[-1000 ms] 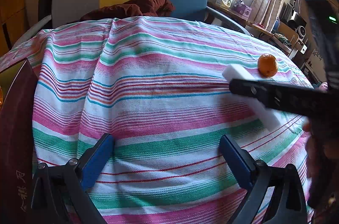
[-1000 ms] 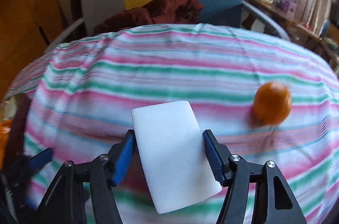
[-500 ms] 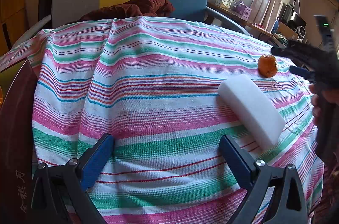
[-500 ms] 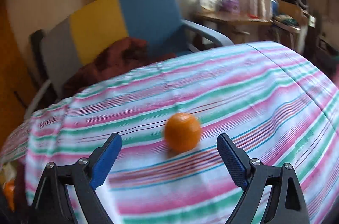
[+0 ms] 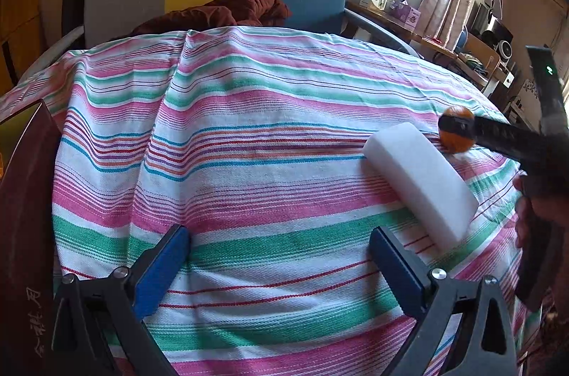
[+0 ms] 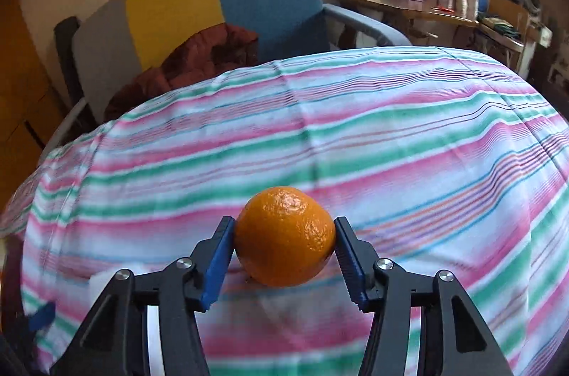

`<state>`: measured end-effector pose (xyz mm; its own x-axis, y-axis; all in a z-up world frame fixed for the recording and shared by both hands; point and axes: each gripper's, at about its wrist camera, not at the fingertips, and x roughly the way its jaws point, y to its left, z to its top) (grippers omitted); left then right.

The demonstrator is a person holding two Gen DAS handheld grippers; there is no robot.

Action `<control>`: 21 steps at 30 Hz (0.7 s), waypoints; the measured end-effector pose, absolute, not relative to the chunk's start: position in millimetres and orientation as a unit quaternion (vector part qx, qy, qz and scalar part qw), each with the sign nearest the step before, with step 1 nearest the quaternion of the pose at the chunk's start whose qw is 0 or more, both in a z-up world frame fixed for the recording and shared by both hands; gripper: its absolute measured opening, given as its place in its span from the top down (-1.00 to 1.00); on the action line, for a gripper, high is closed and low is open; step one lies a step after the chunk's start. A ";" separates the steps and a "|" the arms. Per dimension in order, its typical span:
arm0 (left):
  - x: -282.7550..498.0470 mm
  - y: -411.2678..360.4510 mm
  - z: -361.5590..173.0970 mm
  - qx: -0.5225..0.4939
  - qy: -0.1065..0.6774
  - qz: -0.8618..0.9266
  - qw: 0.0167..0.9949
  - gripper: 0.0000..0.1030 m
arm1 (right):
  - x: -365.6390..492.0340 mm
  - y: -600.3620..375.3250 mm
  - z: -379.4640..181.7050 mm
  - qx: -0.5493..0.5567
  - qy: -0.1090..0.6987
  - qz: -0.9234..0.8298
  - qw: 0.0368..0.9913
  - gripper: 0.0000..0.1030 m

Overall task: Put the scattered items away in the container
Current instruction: 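Hand the eraser to the left tool while the right tool grasps the orange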

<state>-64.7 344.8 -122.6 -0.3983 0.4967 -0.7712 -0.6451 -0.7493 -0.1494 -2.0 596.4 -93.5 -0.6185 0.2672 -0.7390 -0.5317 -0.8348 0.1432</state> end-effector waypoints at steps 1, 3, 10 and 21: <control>-64.1 344.8 -121.3 -0.429 0.089 0.830 0.344 -0.98 | 2.2 585.4 -93.1 -0.379 0.163 0.884 0.219 -0.10; -61.0 345.5 -116.3 -0.431 0.094 0.828 0.346 -0.91 | 9.0 569.3 -92.8 -0.387 0.134 0.886 0.217 -0.10; -41.5 348.1 -82.8 -0.419 0.068 0.824 0.376 -0.88 | 42.2 521.6 -92.1 -0.397 0.125 0.898 0.146 -0.09; -33.3 418.4 -89.0 -0.452 0.163 0.779 0.402 -0.89 | 107.5 527.0 -95.0 -0.358 0.221 0.886 0.195 -0.09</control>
<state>-33.3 418.4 -89.0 -0.2682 0.4796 -0.8355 -0.7740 -0.6236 -0.1095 107.5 527.0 -95.0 -0.6680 0.1870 -0.7202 -0.5036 -0.8262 0.2526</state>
